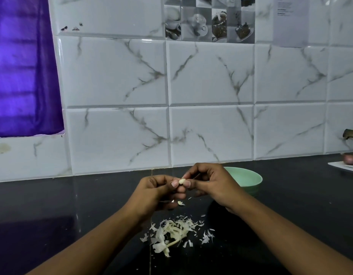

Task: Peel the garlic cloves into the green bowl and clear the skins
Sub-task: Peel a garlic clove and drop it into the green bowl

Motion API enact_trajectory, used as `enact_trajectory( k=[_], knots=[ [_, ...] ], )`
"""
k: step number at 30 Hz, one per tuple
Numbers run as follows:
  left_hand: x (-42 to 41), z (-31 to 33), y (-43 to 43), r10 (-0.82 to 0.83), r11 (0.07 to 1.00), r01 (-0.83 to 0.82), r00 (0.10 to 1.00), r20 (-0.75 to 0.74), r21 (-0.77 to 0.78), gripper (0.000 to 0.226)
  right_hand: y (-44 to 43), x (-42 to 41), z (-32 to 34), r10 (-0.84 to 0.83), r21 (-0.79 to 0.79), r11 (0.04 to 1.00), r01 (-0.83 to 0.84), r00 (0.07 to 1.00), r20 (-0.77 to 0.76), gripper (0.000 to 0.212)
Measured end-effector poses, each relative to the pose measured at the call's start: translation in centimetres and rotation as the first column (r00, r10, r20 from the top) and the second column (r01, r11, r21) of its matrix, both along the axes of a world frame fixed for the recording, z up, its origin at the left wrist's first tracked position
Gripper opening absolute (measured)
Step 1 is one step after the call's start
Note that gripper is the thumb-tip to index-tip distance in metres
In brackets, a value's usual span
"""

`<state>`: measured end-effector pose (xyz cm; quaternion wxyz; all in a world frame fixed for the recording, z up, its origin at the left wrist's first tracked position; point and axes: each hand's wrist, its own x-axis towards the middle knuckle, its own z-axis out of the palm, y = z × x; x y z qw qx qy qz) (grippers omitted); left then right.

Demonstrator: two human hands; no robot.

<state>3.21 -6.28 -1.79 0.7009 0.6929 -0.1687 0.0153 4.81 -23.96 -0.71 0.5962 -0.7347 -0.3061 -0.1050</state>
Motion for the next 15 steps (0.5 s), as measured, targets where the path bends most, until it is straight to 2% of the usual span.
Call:
enact_trajectory(
  k=[3,5,9,12,15],
  knots=[
    [-0.30,0.02,-0.23,-0.005,1.000,0.004,0.999,-0.036,-0.019,0.014,-0.16,-0.03,-0.02,0.024,0.070,0.997,-0.017,0.994,-0.107,0.012],
    [-0.41,0.11,-0.35,0.045,0.999,-0.045,0.998,-0.047,-0.008,0.024,-0.28,-0.01,0.10,0.025,0.097,0.995,-0.011,0.989,-0.145,0.008],
    [-0.57,0.22,-0.38,0.115,0.987,-0.115,0.993,0.011,0.114,0.041,-0.30,-0.15,0.38,0.067,0.170,0.985,-0.027,0.970,-0.235,0.007],
    [-0.56,0.03,-0.11,0.130,0.954,-0.164,0.980,0.148,0.252,0.043,-0.10,-0.33,0.36,0.110,0.187,0.981,-0.053,0.944,-0.311,0.007],
    [-0.68,-0.28,-0.22,0.113,0.864,-0.272,0.925,0.362,0.424,0.022,0.11,-0.42,0.15,0.106,0.143,0.988,-0.061,0.939,-0.329,0.008]
  ],
)
